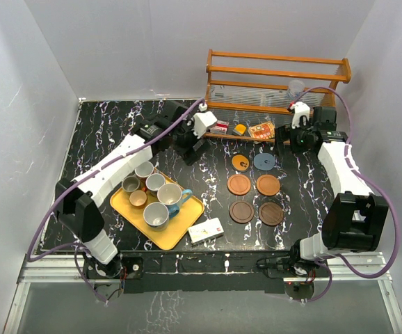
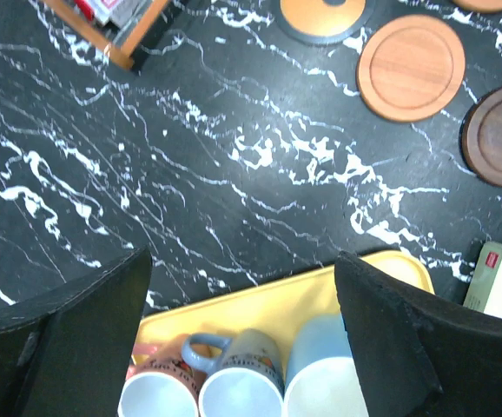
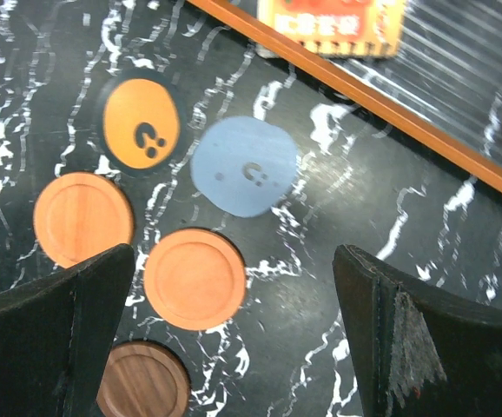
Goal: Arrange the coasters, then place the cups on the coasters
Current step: Pick up the cup from the tray.
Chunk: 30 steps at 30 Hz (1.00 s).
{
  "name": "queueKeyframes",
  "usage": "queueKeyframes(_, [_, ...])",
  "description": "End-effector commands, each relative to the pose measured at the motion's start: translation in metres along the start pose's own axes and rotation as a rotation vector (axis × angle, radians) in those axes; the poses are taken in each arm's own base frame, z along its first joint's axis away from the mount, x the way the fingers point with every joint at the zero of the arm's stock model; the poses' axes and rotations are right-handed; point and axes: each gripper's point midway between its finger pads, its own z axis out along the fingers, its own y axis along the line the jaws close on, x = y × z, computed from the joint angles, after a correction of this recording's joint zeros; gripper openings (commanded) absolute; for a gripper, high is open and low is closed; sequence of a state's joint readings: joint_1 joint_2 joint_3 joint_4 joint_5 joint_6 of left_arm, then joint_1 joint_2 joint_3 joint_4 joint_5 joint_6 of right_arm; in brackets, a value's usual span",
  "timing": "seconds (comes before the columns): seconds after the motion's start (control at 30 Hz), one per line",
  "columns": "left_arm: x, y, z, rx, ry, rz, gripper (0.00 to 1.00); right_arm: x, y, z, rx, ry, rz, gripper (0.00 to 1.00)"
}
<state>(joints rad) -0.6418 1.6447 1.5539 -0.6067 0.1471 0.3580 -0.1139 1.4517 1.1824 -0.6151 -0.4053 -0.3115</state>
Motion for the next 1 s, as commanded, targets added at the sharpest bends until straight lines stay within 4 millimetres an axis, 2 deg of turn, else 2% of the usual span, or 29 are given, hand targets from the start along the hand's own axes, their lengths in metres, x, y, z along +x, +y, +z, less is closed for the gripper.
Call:
queueKeyframes(0.0, [0.031, -0.009, -0.030, 0.077, 0.049, -0.071, 0.80, -0.038, 0.029, 0.001, -0.056, -0.115, -0.095, 0.98])
queueKeyframes(0.07, [0.046, -0.015, -0.039, 0.119, 0.078, -0.074, 0.78, -0.035, 0.039, 0.005, -0.078, -0.118, -0.124, 0.98])
queueKeyframes(0.13, [0.056, -0.014, -0.049, 0.135, 0.103, -0.084, 0.76, -0.034, 0.040, 0.006, -0.081, -0.115, -0.133, 0.98])
queueKeyframes(0.17, [0.060, -0.015, -0.052, 0.143, 0.113, -0.084, 0.74, -0.034, 0.051, 0.008, -0.108, -0.115, -0.151, 0.98])
queueKeyframes(0.3, [0.082, -0.023, -0.055, 0.165, 0.164, -0.102, 0.66, -0.022, 0.061, 0.012, -0.151, -0.121, -0.167, 0.98])
queueKeyframes(0.5, [0.115, -0.020, -0.058, 0.156, 0.226, -0.159, 0.56, -0.009, 0.069, 0.014, -0.187, -0.121, -0.177, 0.98])
queueKeyframes(0.73, [0.135, -0.032, -0.050, 0.211, 0.277, -0.194, 0.49, 0.005, 0.057, 0.028, -0.151, -0.046, -0.166, 0.97])
queueKeyframes(0.83, [0.136, -0.037, -0.044, 0.241, 0.273, -0.209, 0.45, 0.004, 0.054, 0.025, -0.127, -0.059, -0.175, 0.96])
queueKeyframes(0.97, [0.137, -0.036, -0.041, 0.236, 0.275, -0.214, 0.40, 0.003, 0.060, 0.023, -0.155, -0.075, -0.175, 0.97])
